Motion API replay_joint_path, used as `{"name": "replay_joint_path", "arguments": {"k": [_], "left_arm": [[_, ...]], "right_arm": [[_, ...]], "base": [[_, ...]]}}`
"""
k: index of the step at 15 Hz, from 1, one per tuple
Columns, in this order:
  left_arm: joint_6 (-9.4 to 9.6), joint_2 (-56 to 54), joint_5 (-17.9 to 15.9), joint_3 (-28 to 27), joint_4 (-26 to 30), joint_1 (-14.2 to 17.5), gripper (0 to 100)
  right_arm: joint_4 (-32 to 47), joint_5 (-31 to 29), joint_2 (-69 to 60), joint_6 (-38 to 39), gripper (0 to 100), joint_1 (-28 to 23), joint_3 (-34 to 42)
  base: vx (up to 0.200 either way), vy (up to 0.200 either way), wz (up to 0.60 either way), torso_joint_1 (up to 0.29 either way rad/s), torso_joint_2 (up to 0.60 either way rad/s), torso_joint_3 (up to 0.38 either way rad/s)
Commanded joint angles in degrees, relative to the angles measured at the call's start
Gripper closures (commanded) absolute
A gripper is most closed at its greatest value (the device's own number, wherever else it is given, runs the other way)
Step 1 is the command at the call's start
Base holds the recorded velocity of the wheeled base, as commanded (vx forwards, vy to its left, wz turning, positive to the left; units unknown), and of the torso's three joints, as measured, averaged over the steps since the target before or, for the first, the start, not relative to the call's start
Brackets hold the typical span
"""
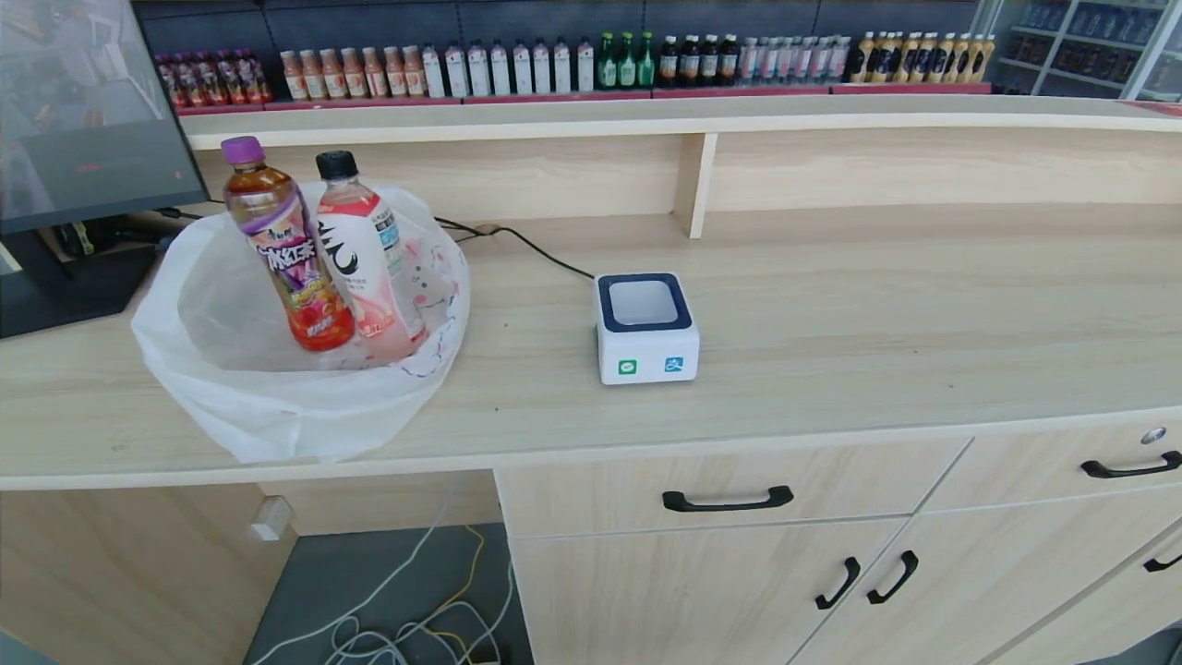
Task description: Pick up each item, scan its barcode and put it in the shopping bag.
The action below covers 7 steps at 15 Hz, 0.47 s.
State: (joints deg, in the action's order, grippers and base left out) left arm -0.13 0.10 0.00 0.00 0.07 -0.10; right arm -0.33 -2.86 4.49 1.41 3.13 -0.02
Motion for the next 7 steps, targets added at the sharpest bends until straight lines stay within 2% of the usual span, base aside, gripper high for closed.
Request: {"name": "replay_joint_path", "arguments": {"k": [1, 7], "left_arm": [[-0.13, 0.0, 0.0, 0.0, 0.0, 0.1, 0], [-0.04, 0.0, 0.0, 0.0, 0.0, 0.1, 0]], "right_arm": [[0.0, 0.0, 0.2, 0.0, 0, 0.1, 0.0], [0.0, 0.0, 0.2, 0.1, 0, 0.1, 0.0]], "base": [[0.0, 0.0, 0.0, 0.0, 0.0, 0.0], [0.0, 0.0, 0.0, 0.0, 0.0, 0.0]]}}
